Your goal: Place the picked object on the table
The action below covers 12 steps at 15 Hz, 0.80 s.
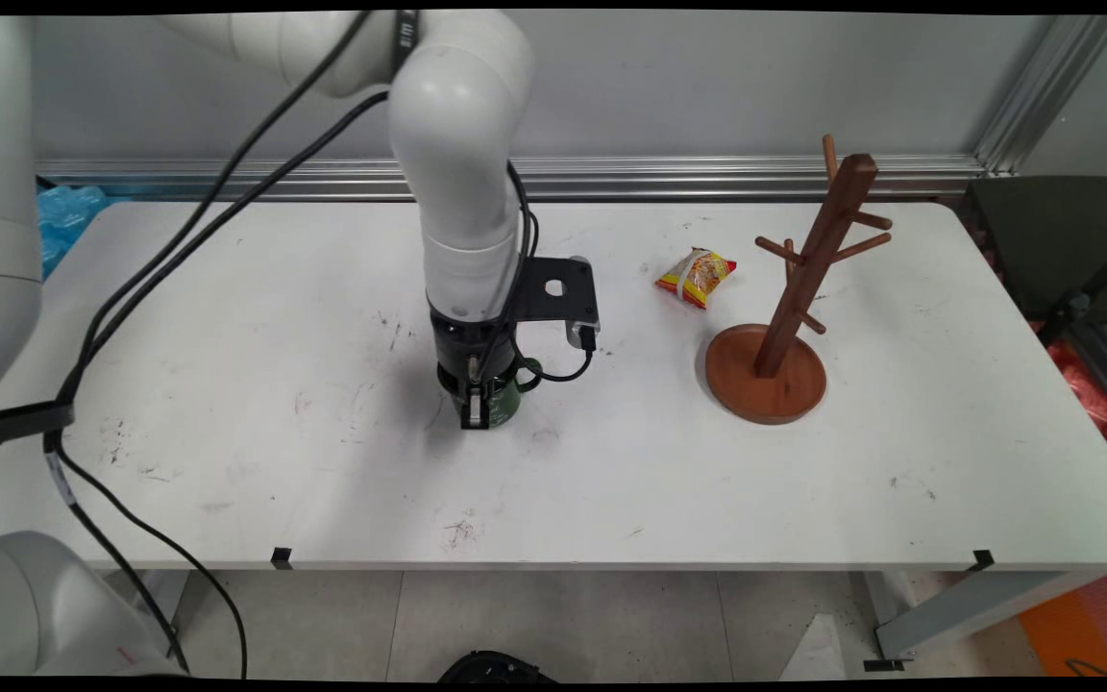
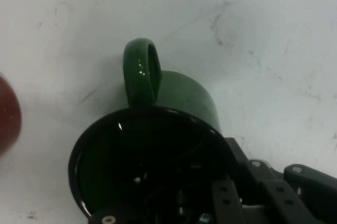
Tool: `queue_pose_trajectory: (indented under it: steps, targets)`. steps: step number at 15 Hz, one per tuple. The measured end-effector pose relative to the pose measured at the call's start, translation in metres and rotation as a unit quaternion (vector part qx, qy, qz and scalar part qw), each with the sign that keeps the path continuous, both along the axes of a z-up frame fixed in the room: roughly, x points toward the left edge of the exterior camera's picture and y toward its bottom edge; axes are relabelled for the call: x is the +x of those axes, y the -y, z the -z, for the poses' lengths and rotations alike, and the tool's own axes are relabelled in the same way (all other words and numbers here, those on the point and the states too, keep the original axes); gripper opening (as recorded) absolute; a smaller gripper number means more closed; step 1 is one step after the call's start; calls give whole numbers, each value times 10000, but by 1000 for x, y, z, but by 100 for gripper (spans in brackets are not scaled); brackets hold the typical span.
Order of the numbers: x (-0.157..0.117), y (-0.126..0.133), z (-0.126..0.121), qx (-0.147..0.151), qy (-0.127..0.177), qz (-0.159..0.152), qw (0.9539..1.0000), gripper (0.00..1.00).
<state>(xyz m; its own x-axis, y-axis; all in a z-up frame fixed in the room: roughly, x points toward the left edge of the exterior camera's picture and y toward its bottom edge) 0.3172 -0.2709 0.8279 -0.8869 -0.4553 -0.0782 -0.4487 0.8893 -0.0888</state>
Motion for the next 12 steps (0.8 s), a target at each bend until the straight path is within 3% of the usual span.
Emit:
queue_pose_trajectory:
  steps: [11, 12]
  targets:
    - [-13, 13, 12, 187, 304, -94, 9993, 0]
    - [-14, 14, 12, 198, 310, -96, 9993, 100]
